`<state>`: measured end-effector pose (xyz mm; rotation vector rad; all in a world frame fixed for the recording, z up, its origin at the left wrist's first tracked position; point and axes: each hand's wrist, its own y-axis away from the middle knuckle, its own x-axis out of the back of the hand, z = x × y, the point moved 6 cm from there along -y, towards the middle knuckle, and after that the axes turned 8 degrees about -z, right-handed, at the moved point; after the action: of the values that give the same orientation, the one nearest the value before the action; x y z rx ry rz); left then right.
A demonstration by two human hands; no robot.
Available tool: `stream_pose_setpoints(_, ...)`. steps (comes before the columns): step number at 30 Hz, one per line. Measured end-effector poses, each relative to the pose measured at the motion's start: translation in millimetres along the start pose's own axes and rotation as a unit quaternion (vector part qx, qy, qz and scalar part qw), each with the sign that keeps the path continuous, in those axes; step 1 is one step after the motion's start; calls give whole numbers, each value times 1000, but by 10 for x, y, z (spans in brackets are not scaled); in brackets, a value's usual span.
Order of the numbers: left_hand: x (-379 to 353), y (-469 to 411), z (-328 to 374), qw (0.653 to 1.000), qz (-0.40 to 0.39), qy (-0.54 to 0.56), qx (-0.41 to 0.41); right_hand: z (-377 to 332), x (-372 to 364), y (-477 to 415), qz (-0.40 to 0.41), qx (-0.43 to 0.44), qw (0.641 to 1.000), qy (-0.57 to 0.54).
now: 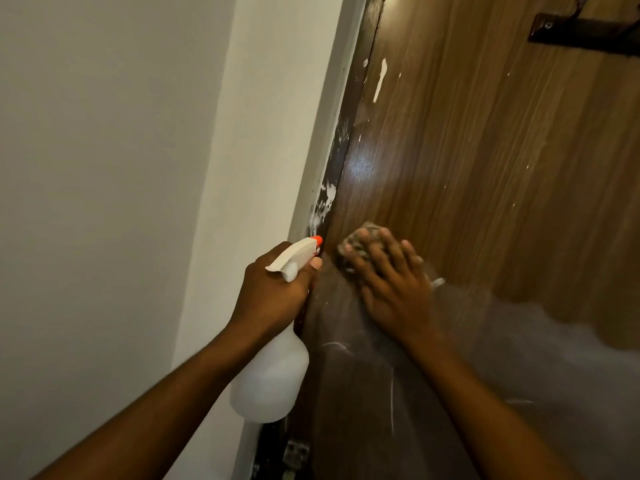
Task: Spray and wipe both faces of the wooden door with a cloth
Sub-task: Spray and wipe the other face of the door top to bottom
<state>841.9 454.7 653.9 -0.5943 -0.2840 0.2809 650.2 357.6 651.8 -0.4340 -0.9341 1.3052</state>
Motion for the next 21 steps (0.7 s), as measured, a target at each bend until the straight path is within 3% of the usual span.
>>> stream_pose_setpoints(4, 10, 7, -100, 1000, -1, 13, 27, 161, 136, -330, 31, -142, 989, -15)
stream_pose_setpoints(6, -19, -7, -91, 1000, -5, 10, 25, -20, 123, -557, 40, -168, 985, -23)
stream_pose_setpoints(11, -131, 122, -54, 1000, -15, 2, 8, -626, -96, -208, 26, 2, 998, -58)
stream_pose_setpoints(14, -201, 234, -126, 999, -25, -9, 33, -676, -211, 391, -41, 25, 997, -56)
stream_pose_setpoints(18, -278, 383, -276, 996, -43, 65, 49, -126, -93, 910, -19, -102, 994, -37)
stream_pose_setpoints(21, -328, 416, -335, 992, -49, 101, 53, 262, 71, 737, -2, -237, 971, -37)
